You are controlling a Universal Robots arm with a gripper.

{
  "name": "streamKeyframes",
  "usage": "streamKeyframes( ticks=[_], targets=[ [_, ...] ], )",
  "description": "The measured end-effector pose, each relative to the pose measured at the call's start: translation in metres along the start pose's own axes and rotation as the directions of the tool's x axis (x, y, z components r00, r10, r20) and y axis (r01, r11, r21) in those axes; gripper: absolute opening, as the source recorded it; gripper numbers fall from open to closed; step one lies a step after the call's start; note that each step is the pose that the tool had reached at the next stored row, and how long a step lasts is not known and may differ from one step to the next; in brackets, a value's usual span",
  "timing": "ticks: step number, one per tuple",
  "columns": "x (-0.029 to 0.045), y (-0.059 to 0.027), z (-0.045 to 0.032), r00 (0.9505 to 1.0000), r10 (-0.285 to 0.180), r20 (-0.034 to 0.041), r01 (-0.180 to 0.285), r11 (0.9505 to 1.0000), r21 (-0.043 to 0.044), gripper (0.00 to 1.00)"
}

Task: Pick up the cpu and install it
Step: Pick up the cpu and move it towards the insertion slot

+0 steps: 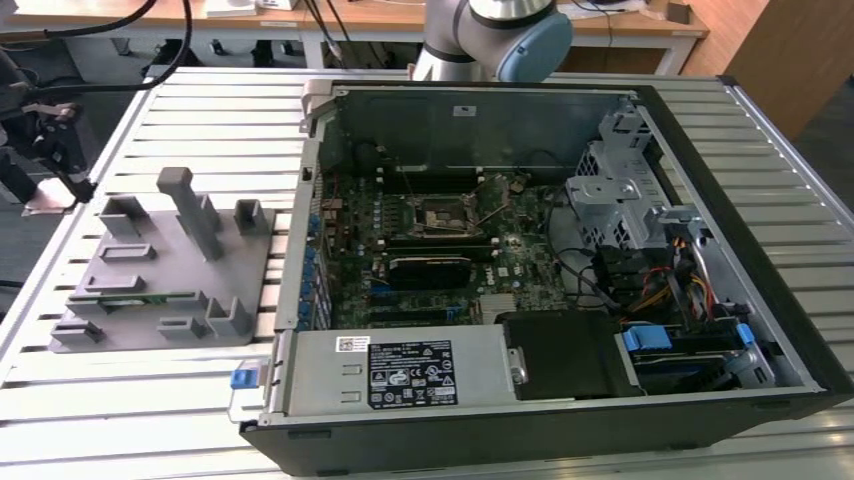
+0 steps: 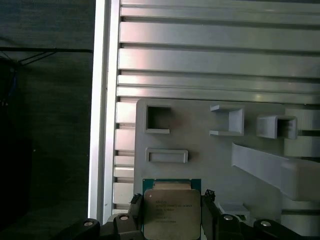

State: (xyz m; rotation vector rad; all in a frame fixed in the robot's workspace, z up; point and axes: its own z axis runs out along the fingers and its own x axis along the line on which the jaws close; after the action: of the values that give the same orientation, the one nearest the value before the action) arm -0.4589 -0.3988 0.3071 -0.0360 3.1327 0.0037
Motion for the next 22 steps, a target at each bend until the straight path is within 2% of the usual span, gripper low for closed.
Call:
streamKeyframes(
  ticks=[6,16,22],
  targets=[
    [0.0,0.0002,-0.0046,1.0,0.0,0.0006,0.0,1.0,0.0,0.54],
    [-0.0001,0.0011,-0.0066,1.0,0.0,0.0005,0.0,1.0,0.0005,0.54],
    [-0.0002,0.0013,-0.0137,1.0,0.0,0.0005,0.0,1.0,0.0005,0.54]
  ],
)
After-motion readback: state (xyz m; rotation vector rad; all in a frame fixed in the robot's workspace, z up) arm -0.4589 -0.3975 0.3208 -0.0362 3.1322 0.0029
